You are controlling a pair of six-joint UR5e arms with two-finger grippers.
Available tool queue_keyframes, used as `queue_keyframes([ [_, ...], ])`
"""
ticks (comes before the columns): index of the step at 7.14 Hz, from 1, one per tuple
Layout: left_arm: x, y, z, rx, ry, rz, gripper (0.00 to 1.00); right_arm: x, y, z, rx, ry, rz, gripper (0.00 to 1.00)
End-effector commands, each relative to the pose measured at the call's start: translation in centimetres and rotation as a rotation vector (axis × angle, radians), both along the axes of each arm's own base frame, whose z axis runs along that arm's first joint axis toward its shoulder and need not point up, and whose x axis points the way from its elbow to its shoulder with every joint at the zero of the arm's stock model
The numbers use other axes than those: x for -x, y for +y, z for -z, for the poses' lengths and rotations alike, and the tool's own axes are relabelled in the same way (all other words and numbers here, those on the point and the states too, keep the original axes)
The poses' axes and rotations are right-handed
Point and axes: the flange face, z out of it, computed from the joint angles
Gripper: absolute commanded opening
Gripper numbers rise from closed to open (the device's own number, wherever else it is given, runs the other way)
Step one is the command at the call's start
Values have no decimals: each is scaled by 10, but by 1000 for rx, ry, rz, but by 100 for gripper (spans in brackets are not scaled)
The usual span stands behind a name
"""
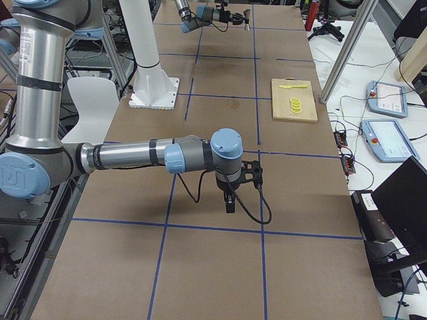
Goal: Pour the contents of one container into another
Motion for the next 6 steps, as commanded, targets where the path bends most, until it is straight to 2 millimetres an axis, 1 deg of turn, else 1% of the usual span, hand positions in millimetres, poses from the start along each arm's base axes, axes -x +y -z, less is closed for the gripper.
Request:
queue_keyframes([
  [1,-22,16,-16,16,-44,-53,0,0,1,0,0,0,0,100],
  [2,-31,22,-18,17,-46,-110,0,-1,0,1,0,0,-4,100],
  [3,-35,24,-27,25,-61,-121,0,-1,1,0,0,0,-3,100],
  [6,-42,28,-48,41,-86,-124,0,-1,1,-1,3,0,-4,100],
])
